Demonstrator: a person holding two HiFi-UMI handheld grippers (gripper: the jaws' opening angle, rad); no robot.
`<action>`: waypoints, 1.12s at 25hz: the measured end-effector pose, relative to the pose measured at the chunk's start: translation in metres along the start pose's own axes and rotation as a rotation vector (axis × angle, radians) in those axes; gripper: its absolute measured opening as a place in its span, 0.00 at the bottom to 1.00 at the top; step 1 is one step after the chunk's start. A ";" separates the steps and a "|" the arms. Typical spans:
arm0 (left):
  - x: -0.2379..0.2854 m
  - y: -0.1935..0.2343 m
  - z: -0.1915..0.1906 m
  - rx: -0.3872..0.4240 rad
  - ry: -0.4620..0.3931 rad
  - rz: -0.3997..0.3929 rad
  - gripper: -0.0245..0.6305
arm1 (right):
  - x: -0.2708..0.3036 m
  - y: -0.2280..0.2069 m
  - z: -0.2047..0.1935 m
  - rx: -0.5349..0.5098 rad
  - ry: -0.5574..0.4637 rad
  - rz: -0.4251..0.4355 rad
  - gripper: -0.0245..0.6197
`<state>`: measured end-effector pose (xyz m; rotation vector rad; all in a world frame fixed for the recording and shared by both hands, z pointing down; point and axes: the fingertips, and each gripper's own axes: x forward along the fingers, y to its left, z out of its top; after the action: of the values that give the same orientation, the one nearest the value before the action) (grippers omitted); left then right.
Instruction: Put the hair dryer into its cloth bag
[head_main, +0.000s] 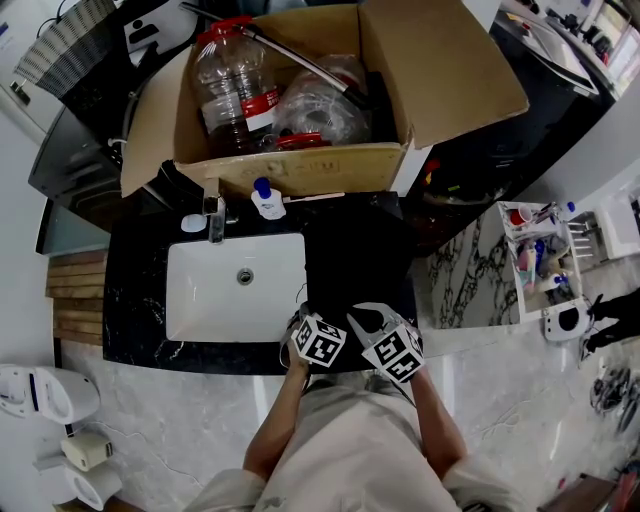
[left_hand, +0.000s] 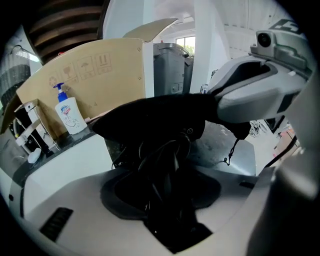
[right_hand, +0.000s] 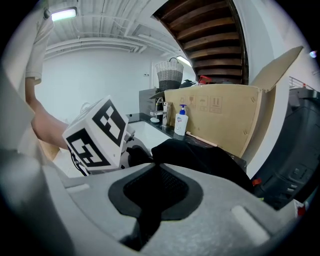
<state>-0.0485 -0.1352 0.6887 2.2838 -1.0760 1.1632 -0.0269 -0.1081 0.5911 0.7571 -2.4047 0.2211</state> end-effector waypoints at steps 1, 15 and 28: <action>0.001 0.000 -0.001 0.007 -0.001 0.006 0.35 | -0.001 -0.002 0.001 0.006 -0.010 -0.005 0.08; -0.021 -0.008 0.000 0.015 -0.057 -0.037 0.46 | -0.013 -0.059 0.014 0.154 -0.100 -0.138 0.08; -0.052 -0.006 -0.030 0.070 -0.005 -0.028 0.46 | -0.021 -0.077 0.026 0.137 -0.115 -0.164 0.08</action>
<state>-0.0788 -0.0886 0.6652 2.3479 -1.0172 1.2033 0.0179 -0.1703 0.5561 1.0507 -2.4380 0.2842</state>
